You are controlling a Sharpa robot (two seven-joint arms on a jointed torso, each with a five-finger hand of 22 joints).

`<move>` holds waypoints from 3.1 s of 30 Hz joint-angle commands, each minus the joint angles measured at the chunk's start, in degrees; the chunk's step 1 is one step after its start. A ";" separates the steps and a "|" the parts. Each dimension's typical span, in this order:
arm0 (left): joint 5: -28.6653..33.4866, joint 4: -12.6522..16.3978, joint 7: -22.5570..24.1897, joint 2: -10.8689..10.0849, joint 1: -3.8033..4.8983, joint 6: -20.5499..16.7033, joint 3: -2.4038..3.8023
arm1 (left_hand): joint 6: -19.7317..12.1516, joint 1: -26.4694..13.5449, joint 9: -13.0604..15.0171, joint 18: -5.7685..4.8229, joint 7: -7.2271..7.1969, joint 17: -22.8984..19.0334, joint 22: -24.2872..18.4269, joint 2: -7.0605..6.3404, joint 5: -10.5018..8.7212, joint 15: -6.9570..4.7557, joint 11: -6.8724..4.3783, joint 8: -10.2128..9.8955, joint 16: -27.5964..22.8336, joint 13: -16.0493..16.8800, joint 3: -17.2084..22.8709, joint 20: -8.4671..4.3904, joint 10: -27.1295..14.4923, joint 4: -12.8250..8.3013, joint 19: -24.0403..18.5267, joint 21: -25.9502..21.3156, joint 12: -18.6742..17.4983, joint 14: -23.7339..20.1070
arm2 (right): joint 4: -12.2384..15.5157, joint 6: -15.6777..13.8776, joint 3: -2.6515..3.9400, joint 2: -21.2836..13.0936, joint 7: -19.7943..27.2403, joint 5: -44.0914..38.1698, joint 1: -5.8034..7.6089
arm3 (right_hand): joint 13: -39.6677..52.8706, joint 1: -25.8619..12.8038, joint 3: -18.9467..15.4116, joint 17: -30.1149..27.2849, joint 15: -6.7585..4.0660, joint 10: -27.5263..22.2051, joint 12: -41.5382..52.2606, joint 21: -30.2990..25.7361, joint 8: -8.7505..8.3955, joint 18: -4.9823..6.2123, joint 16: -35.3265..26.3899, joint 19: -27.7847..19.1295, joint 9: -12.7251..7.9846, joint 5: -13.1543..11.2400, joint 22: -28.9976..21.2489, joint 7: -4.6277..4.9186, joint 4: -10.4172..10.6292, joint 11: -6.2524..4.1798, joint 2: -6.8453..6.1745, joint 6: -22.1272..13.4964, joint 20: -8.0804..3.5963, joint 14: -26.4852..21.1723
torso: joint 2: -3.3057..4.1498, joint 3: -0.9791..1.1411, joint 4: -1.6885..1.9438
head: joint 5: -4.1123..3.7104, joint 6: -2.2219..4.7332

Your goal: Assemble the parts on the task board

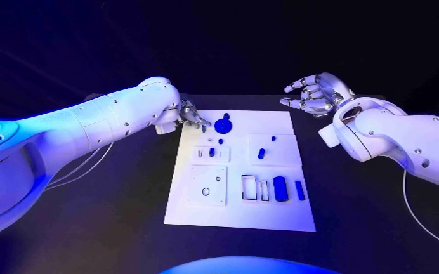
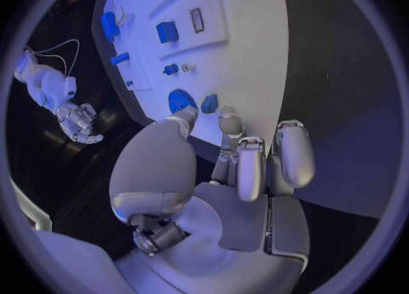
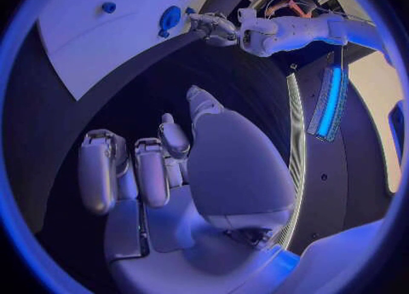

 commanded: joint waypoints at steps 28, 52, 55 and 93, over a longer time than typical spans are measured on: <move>2.74 -0.25 2.70 0.19 -0.10 0.97 -0.01 | 0.63 14.58 -1.63 0.09 -0.54 12.38 0.85 4.13 -0.16 -0.01 -0.50 -0.95 0.12 -1.34 9.61 -0.08 -0.60 -2.10 -0.25 -0.04 0.67 5.05 | -0.23 0.65 0.02 0.37 0.46 -0.17 -0.18 | 0.15 -0.56 0.75 5.58 -0.43 0.12 -0.06 -0.45 0.48 0.95 -0.39 0.02 -0.14 0.55 10.31 -0.09 0.01 -0.21 0.32 -0.51 -0.25 3.66 | 0.00 0.12 0.08 | -0.32 -0.10; 10.64 4.27 3.67 -3.66 -0.34 -2.68 0.13 | 1.83 6.35 1.26 -0.51 -0.73 13.53 4.16 -2.89 13.52 -0.50 -1.00 3.58 0.87 1.67 35.14 -0.54 4.12 -15.66 1.62 1.72 4.50 5.49 | -0.52 0.77 0.02 0.44 0.59 -0.13 -0.31 | 0.18 -0.63 0.95 5.54 -0.45 0.19 0.02 -0.55 0.56 0.97 -0.43 0.00 -0.17 0.92 10.27 -0.10 0.00 -0.23 0.39 -0.49 -0.27 3.66 | -0.10 0.06 0.30 | 0.20 -0.24; 12.44 7.39 3.74 -5.75 -0.33 -4.11 0.21 | 2.41 5.68 1.20 -0.60 -0.95 13.71 4.60 -3.18 15.45 -0.67 -1.22 3.55 0.98 2.62 35.13 -0.71 4.94 -16.23 1.89 1.96 5.19 5.55 | -0.50 0.75 0.02 0.29 0.58 -0.12 -0.32 | 0.18 -0.63 0.95 5.54 -0.45 0.19 0.02 -0.55 0.56 0.97 -0.43 0.00 -0.17 0.92 10.27 -0.10 0.00 -0.23 0.39 -0.49 -0.27 3.66 | -0.14 0.11 0.31 | 0.36 -0.22; -2.77 25.82 1.36 -14.93 -4.33 -8.12 -0.15 | 3.92 4.70 1.17 -1.02 -1.57 14.57 6.61 -4.27 19.08 -1.17 -1.82 3.67 1.48 4.69 35.19 -1.19 6.86 -17.44 3.13 3.04 6.65 5.81 | -0.37 0.14 -0.02 -0.34 1.42 -0.16 -0.59 | -0.23 -1.03 1.14 5.26 -0.46 -0.13 -0.31 -0.86 0.67 1.03 -0.62 -0.13 -0.23 1.56 10.16 -0.12 0.03 -0.24 0.39 -0.50 -0.29 3.59 | -0.27 0.20 0.53 | 0.87 -1.16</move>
